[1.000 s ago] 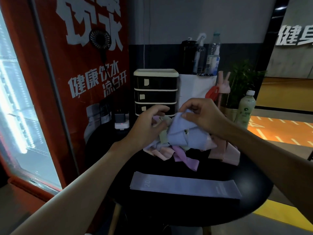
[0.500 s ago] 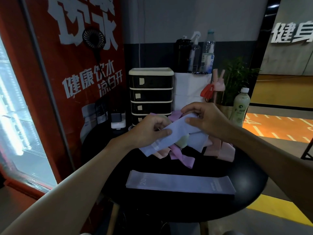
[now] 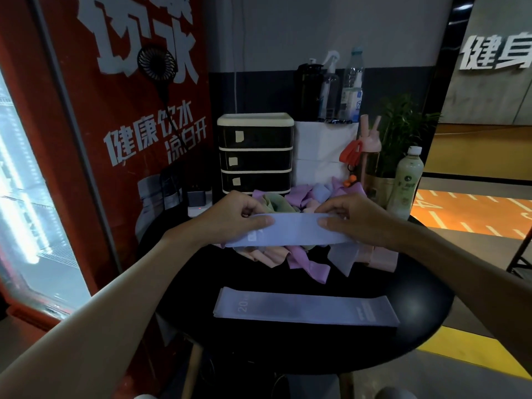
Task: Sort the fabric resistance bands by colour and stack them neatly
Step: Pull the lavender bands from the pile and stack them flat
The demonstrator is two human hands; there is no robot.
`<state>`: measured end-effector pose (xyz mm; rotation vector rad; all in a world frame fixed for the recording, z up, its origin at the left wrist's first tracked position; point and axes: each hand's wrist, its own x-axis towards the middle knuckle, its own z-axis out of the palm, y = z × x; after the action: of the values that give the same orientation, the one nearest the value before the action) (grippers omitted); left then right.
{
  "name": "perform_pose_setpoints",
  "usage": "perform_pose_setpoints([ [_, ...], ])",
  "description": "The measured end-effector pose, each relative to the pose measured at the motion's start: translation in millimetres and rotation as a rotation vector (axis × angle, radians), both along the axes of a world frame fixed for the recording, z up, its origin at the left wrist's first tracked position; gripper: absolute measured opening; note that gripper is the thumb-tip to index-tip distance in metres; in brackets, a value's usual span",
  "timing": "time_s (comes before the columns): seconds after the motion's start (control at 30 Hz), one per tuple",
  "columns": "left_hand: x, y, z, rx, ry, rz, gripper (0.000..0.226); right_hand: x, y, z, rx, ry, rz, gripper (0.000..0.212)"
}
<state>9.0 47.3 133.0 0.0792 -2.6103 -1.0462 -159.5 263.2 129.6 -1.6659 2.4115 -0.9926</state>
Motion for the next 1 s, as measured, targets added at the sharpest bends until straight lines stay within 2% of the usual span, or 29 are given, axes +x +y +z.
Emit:
perform_pose_setpoints([
  [0.2, 3.3, -1.4, 9.4, -0.054, -0.039, -0.002, 0.013, -2.4, 8.9, -3.9, 0.084, -0.055, 0.023, 0.018],
  [0.5, 6.4, -4.7, 18.5, -0.006, -0.024, 0.041, 0.019, -9.2, 32.3, -10.0, 0.132, -0.25, 0.029, 0.024],
  [0.7, 11.3, -9.2, 21.1, 0.043, -0.027, 0.037, 0.015, -11.1, 46.4, -16.3, 0.117, -0.337, 0.034, 0.054],
  [0.77, 13.1, -11.0, 20.8, 0.059, -0.013, 0.058, 0.015, -12.0, 51.9, -18.2, 0.105, -0.345, 0.027, 0.052],
  [0.87, 16.5, -17.5, 20.0, 0.097, 0.025, 0.12, 0.009, -12.5, 59.5, -18.5, 0.146, -0.32, 0.004, 0.029],
  [1.0, 21.4, -22.9, 15.5, 0.101, 0.097, 0.19, 0.009, -13.7, 69.2, -23.0, 0.14, -0.315, -0.045, 0.039],
])
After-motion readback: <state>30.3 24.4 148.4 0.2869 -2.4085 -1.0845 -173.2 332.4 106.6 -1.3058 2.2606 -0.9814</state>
